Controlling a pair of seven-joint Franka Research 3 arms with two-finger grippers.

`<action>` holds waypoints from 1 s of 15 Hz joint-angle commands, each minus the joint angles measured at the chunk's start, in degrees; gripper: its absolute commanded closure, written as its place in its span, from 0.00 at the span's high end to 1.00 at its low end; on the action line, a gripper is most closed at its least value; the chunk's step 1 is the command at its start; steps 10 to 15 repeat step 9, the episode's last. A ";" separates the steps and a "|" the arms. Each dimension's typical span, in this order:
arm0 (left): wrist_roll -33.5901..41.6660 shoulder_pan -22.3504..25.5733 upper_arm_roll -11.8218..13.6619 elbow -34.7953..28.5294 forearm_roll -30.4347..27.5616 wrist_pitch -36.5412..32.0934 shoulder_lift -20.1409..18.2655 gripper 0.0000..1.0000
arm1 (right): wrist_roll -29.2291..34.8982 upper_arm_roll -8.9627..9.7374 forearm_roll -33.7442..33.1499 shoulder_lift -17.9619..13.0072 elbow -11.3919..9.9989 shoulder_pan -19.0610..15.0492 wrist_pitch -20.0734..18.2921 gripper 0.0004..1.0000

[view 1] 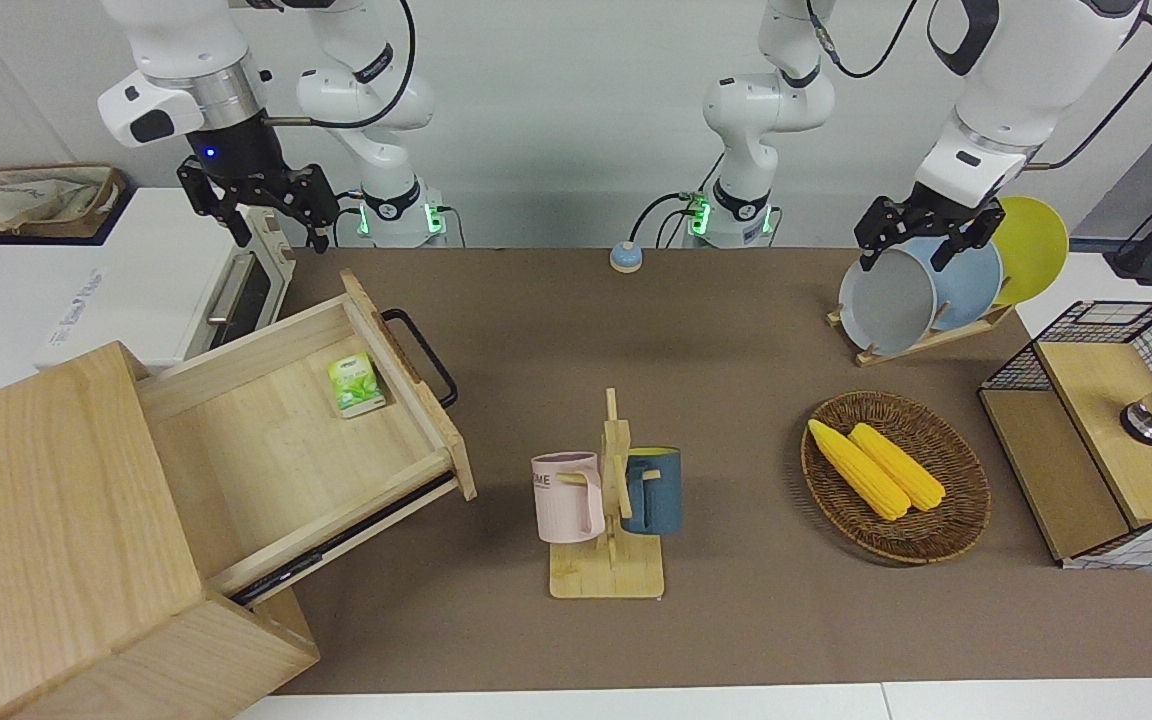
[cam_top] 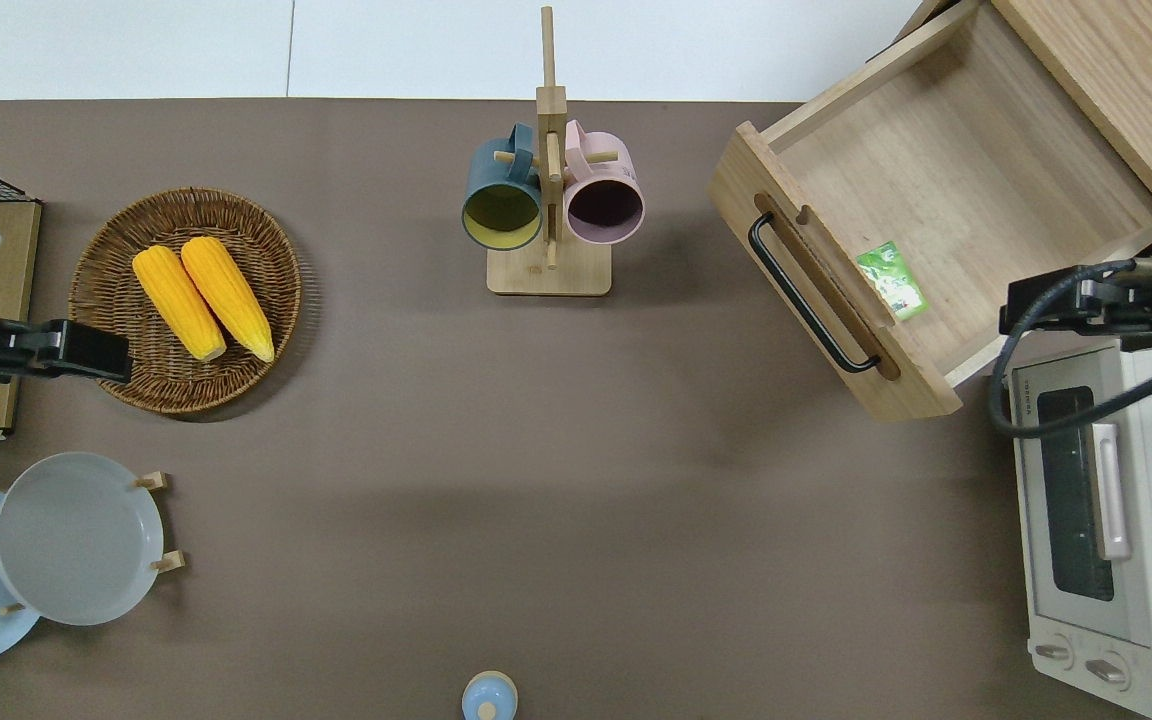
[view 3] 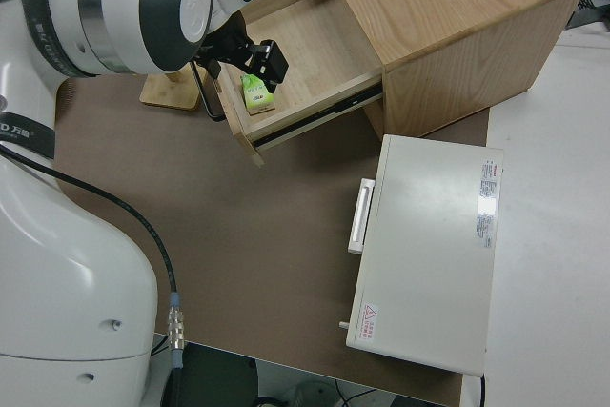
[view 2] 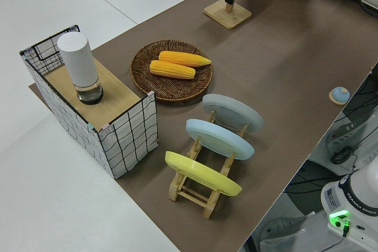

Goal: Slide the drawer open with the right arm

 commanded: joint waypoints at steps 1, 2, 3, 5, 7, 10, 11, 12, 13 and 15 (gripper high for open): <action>0.56 0.31 -0.40 1.49 0.98 -1.13 0.65 0.99 | -1.42 0.74 -0.74 0.04 -2.58 -1.94 4.37 0.99; 0.56 0.31 -0.40 1.49 0.98 -1.13 0.65 0.99 | -1.42 0.74 -0.82 0.39 -2.93 -1.85 5.60 0.99; 0.56 0.31 -0.40 1.40 0.98 -1.13 0.65 0.99 | -1.42 0.74 -0.74 1.00 -3.11 -1.67 6.39 0.99; 0.56 0.31 -0.40 1.49 0.98 -1.13 0.65 0.99 | -1.60 0.74 -1.00 1.88 -2.93 -1.76 7.89 0.99; 0.56 0.31 -0.40 1.49 0.98 -1.13 0.65 0.99 | -1.51 0.74 -0.74 2.24 -2.93 -1.59 7.98 0.99; 0.56 0.31 -0.40 1.49 0.98 -1.13 0.65 0.99 | -1.33 0.74 -0.91 2.50 -2.93 -1.06 7.98 0.99; 0.56 0.31 -0.40 1.49 0.98 -1.13 0.65 0.99 | -1.33 0.74 -0.91 2.50 -2.93 -1.06 7.98 0.99; 0.56 0.31 -0.40 1.49 0.98 -1.13 0.65 0.99 | -1.33 0.74 -0.91 2.50 -2.93 -1.06 7.98 0.99; 0.56 0.31 -0.40 1.49 0.98 -1.13 0.65 0.99 | -1.33 0.74 -0.91 2.50 -2.93 -1.06 7.98 0.99; 0.56 0.31 -0.40 1.49 0.98 -1.13 0.65 0.99 | -1.33 0.74 -0.91 2.50 -2.93 -1.06 7.98 0.99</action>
